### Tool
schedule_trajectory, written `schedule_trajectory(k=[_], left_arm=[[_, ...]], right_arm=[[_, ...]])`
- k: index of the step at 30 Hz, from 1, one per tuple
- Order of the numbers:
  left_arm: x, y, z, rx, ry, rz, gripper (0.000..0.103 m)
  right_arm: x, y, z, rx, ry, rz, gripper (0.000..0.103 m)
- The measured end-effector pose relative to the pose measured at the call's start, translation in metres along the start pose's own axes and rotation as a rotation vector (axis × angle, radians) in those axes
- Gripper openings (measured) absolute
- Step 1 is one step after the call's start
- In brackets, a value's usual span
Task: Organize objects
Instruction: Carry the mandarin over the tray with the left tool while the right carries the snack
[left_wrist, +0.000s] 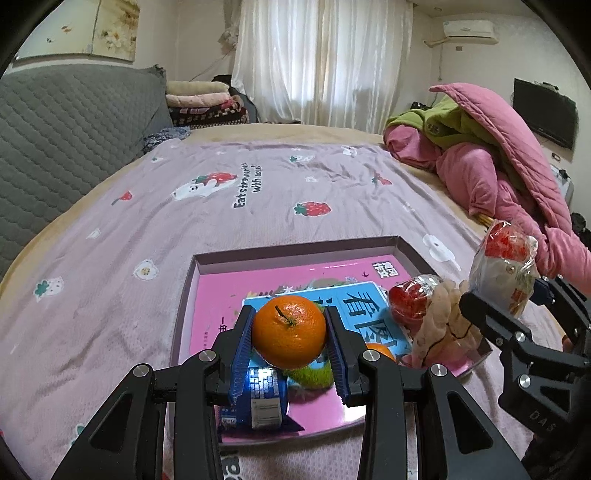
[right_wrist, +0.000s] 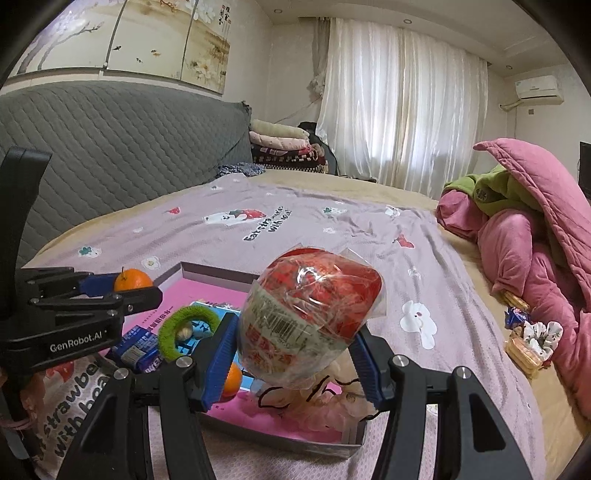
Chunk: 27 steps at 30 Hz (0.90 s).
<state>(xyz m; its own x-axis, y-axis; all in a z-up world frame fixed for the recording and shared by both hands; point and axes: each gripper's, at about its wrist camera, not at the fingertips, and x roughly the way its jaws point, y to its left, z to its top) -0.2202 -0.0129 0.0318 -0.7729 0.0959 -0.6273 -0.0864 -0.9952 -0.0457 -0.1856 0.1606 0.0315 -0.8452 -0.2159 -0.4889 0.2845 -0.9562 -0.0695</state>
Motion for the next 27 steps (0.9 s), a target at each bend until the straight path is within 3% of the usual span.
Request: schedule_trajectory(k=[13,27], left_arm=[[0.025,-0.011,-0.015,0.054,0.025,0.007,0.038],[0.045,-0.014,-0.028,0.078,0.06,0.013,0.038]], right_arm=[[0.021,0.0,-0.019,-0.011,0.054,0.03,0.059],[0.044,0.0,-0.037,-0.035,0.101,0.002,0.059]])
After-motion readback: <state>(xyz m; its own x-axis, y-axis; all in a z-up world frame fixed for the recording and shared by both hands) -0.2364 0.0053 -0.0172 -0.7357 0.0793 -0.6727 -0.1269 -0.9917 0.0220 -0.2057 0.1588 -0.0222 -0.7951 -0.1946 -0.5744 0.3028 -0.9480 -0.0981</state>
